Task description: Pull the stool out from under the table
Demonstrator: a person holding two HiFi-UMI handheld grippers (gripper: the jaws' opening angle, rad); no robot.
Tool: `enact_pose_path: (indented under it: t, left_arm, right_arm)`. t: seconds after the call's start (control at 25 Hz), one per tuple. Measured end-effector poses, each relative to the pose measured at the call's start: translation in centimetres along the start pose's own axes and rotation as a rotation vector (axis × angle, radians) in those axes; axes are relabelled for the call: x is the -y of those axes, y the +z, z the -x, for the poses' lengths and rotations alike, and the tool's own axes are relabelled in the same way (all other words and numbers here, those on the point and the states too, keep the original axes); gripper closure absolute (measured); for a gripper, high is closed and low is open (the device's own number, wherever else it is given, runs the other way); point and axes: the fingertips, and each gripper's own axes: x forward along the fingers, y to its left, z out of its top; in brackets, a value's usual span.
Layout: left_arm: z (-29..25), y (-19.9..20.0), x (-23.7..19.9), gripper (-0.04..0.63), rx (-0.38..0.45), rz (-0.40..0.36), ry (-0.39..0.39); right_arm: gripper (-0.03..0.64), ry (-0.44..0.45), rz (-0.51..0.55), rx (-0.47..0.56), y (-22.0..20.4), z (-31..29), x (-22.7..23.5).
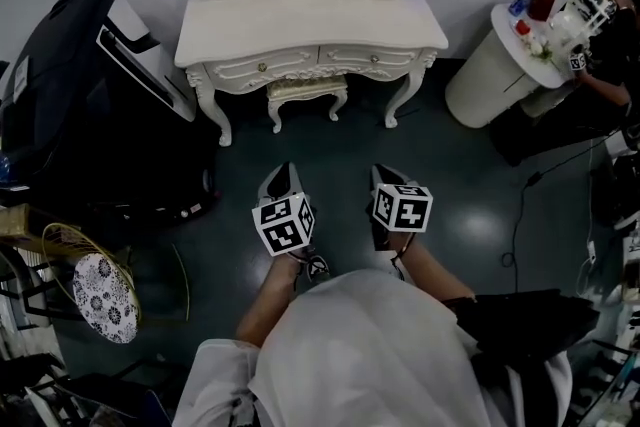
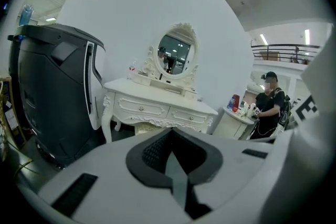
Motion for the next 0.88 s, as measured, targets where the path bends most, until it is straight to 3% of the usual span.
enact_pose_path:
  t: [0.56, 0.88]
  left_arm:
    - [-3.1, -0.1, -1.0, 0.586, -0.030, -0.002, 0.026]
    - [-7.7, 2.2, -1.1, 0.586, -0.040, -0.042, 0.066]
  right_arm:
    - [0.618, 0.001, -0.030, -0.036, 0.8, -3.4, 1.6]
    - [0.618, 0.063, -0.019, -0.005, 5.6, -8.7, 1.7]
